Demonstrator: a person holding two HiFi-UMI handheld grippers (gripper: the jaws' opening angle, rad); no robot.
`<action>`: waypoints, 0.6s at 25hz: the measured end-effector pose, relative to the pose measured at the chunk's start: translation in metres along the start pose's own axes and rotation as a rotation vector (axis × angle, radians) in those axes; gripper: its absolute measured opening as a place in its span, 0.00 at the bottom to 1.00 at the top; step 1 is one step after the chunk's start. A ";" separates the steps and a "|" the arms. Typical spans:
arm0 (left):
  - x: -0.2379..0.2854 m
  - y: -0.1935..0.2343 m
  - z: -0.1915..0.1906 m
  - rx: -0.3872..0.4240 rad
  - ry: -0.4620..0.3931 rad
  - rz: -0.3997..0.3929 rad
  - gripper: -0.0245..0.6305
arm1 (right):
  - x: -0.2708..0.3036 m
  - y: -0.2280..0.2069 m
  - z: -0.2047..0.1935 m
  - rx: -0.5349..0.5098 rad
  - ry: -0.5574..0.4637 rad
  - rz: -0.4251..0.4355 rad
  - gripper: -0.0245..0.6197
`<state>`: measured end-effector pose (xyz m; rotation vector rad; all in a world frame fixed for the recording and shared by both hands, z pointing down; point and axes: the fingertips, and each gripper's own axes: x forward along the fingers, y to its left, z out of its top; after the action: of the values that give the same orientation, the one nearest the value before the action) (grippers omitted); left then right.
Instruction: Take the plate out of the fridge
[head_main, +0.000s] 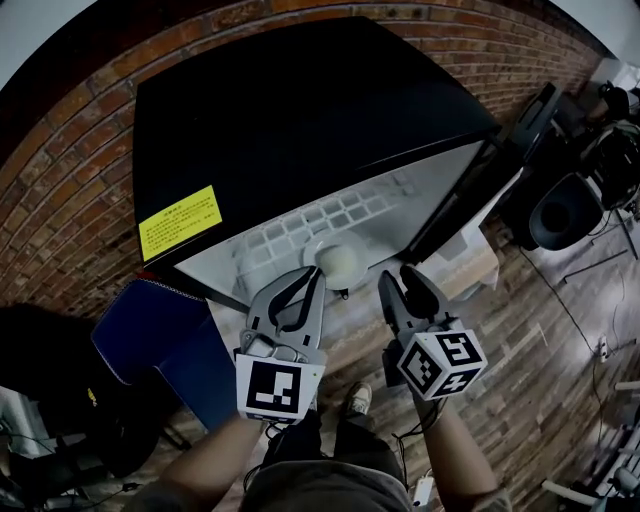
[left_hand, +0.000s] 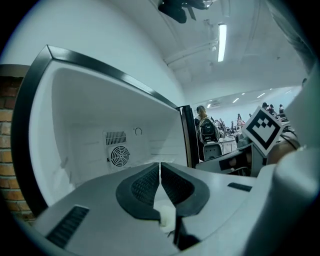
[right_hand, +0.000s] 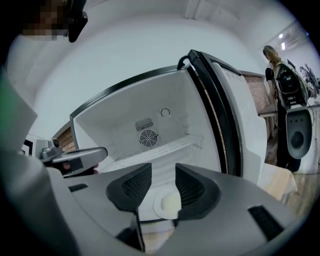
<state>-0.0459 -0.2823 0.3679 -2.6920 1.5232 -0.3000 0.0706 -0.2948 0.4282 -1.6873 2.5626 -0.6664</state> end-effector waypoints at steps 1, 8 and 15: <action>0.001 0.000 -0.005 0.000 0.008 -0.001 0.07 | 0.003 -0.003 -0.007 0.022 0.007 0.003 0.25; 0.016 -0.001 -0.045 0.021 0.054 -0.009 0.07 | 0.022 -0.024 -0.064 0.209 0.067 0.017 0.30; 0.030 -0.003 -0.079 0.013 0.109 -0.010 0.07 | 0.047 -0.038 -0.114 0.395 0.117 0.013 0.30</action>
<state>-0.0427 -0.3005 0.4505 -2.7162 1.5292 -0.4627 0.0576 -0.3094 0.5553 -1.5378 2.3027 -1.2072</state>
